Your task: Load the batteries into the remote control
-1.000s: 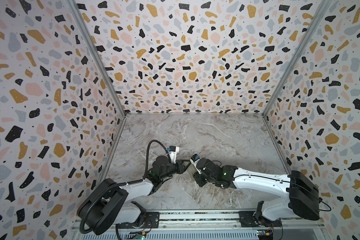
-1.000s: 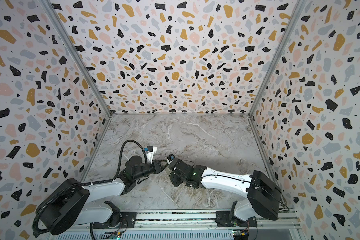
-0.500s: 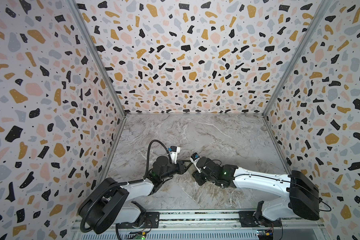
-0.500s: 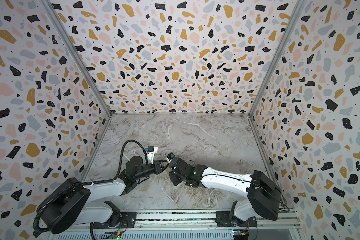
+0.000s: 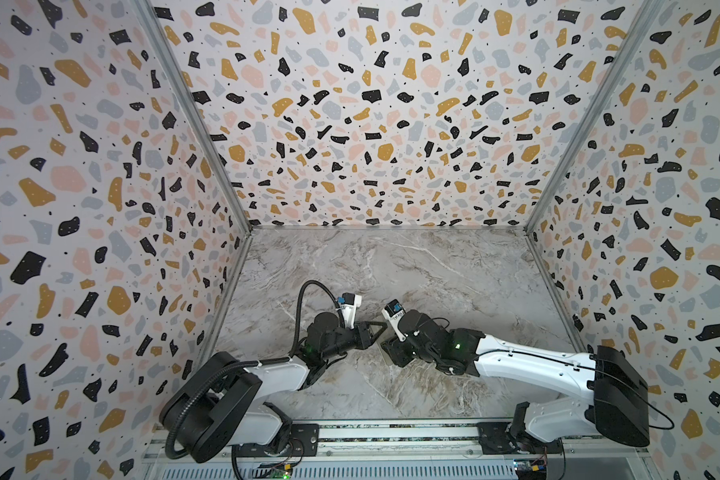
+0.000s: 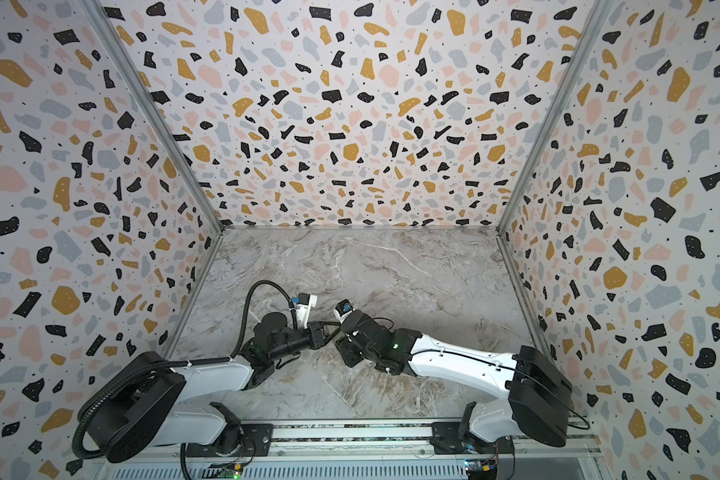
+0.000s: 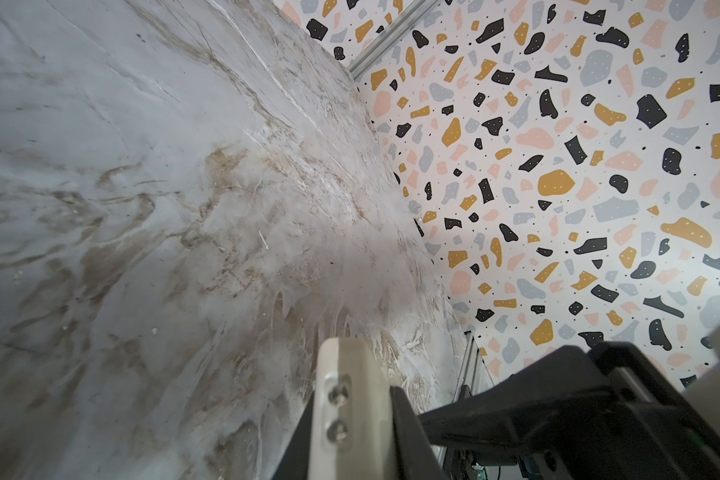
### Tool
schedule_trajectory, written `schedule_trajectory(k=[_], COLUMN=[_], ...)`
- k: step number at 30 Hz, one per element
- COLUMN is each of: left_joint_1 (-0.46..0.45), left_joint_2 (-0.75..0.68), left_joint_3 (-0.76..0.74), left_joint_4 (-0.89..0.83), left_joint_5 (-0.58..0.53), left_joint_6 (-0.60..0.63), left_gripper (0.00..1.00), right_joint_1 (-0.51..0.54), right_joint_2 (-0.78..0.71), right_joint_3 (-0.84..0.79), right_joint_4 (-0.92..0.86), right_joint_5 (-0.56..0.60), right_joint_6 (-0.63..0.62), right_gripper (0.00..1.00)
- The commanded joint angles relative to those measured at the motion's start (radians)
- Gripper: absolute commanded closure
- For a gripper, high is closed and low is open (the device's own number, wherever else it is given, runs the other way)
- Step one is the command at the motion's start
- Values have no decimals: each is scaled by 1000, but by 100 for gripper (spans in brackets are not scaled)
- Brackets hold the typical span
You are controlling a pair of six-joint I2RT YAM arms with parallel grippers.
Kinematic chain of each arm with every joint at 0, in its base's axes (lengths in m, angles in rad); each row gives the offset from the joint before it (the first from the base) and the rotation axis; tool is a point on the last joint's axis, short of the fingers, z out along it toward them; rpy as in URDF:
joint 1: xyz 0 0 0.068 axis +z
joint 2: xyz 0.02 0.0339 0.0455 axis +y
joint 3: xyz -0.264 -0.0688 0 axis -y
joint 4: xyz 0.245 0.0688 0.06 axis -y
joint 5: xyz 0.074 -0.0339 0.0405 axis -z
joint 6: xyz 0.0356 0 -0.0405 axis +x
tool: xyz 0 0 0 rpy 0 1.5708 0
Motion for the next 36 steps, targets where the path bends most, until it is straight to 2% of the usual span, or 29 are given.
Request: schedule_trajectory(k=[1,5,12,17,36], left_joint_1=[-5,-5,-6,-5,-5], left_joint_2=[5,7,21,20,-52], left_joint_3=[-15,-19,-20,-16,-2], left_joint_4=[102,104,112,89,-10], left_joint_5=[18,15,9,10,3], left_joint_6=[-10,-10,-9,8,46], left_gripper=[100,100,100,100,100], right_joint_1=[-3,-3,-5,-11,-34], right_joint_2=[-55,-91,-130,-147,-219], right_joint_3=[-9,-41,-84,-94,-153], right_joint_4=[-9,-12,-9,-10,31], right_joint_5=[19,24,25,33,11], right_joint_6=[10,14,9,-1,-52], right_gripper=[44,41,24,18,13])
